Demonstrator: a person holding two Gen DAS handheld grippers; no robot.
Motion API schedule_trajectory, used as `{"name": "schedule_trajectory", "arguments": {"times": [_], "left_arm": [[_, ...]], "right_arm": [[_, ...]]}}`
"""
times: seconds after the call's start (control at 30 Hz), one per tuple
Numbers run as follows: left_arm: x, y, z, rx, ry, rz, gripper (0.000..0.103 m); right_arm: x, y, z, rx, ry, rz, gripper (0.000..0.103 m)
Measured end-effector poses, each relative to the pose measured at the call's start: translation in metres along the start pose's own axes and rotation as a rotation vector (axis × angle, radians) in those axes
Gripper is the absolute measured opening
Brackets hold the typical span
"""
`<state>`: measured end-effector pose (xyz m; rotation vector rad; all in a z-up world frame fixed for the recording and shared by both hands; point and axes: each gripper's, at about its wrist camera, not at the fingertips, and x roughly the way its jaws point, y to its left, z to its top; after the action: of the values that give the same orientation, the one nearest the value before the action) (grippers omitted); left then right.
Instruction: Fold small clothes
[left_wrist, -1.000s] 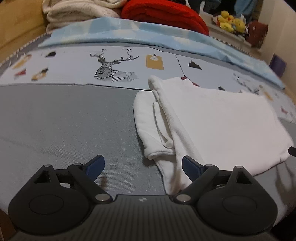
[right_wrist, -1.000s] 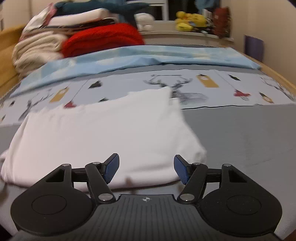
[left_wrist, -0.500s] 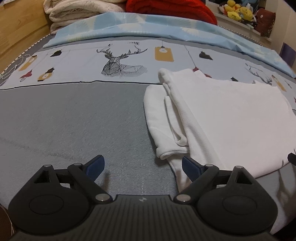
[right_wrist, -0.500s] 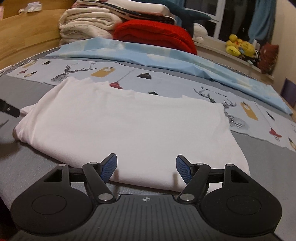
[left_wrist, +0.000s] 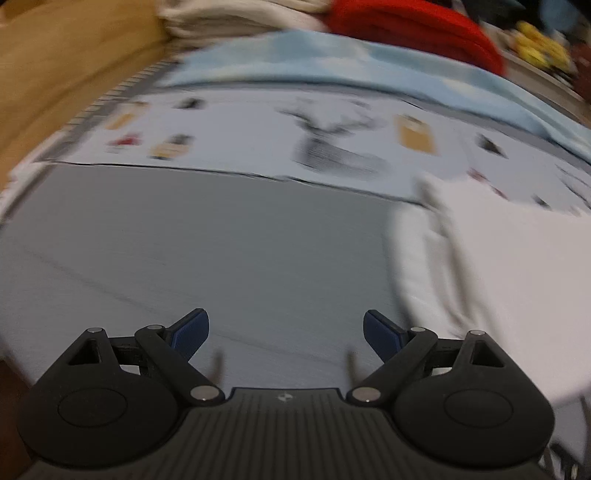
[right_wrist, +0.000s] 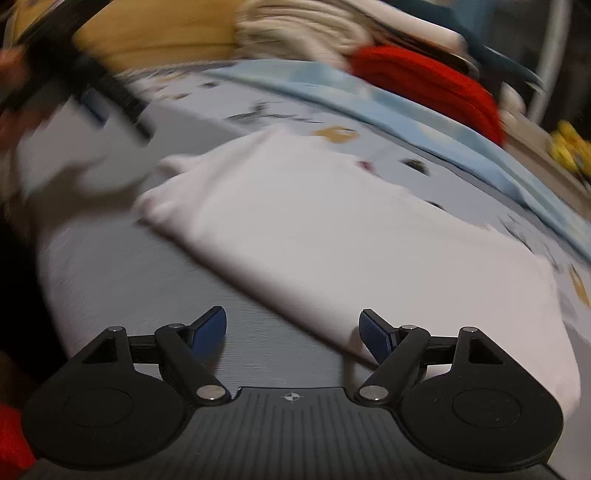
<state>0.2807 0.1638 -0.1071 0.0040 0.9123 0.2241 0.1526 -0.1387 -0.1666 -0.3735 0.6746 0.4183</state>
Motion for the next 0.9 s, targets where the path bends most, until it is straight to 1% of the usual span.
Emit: {"name": "schedule_trajectory", "arguments": {"times": [0.07,0.1,0.2,0.3,0.37,0.43,0.47,0.5,0.53,0.57,0.6,0.67,0.73,0.8,0.9], "left_arm": [[-0.003,0.016,0.004,-0.034,-0.026,0.057,0.094],[-0.004,0.023,0.006,-0.052,-0.029,0.059,0.094],[-0.006,0.035,0.008,-0.108,-0.018,0.017,0.094],[-0.007,0.038,0.010,-0.128,-0.004,-0.023,0.094],[-0.006,0.040,0.010,-0.156,0.007,-0.063,0.094],[-0.003,0.045,0.011,-0.197,0.022,-0.097,0.094],[-0.002,0.049,0.011,-0.221,0.029,-0.100,0.094],[-0.001,0.053,0.011,-0.242,0.031,-0.100,0.094],[-0.001,0.057,0.011,-0.262,0.030,-0.099,0.094],[-0.001,0.061,0.011,-0.280,0.029,-0.099,0.094],[-0.001,0.066,0.011,-0.306,0.027,-0.103,0.094],[-0.001,0.075,0.009,-0.349,0.032,-0.114,0.094],[0.002,0.084,0.009,-0.402,0.051,-0.131,0.094],[0.004,0.094,0.007,-0.462,0.066,-0.143,0.094],[0.005,0.104,0.005,-0.522,0.071,-0.139,0.094]], "right_arm": [[0.006,0.019,0.002,-0.074,-0.011,-0.011,0.081],[0.010,0.028,0.004,-0.105,-0.018,-0.024,0.082],[0.022,0.049,0.013,-0.162,-0.067,-0.079,0.083],[0.039,0.072,0.028,-0.176,-0.103,-0.117,0.084],[0.052,0.085,0.038,-0.188,-0.121,-0.144,0.087],[0.065,0.099,0.047,-0.216,-0.146,-0.183,0.087],[0.072,0.103,0.050,-0.239,-0.155,-0.206,0.086],[0.077,0.108,0.054,-0.261,-0.165,-0.223,0.083],[0.081,0.111,0.059,-0.276,-0.162,-0.213,0.048],[0.086,0.112,0.065,-0.280,-0.132,-0.185,0.013],[0.091,0.111,0.070,-0.266,-0.095,-0.194,0.013],[0.091,0.101,0.077,-0.193,-0.084,-0.166,0.010],[0.089,0.095,0.081,-0.135,-0.069,-0.138,0.009],[0.084,0.094,0.091,-0.093,-0.059,-0.115,0.009],[0.078,0.099,0.108,-0.018,-0.045,-0.048,0.009]]}}
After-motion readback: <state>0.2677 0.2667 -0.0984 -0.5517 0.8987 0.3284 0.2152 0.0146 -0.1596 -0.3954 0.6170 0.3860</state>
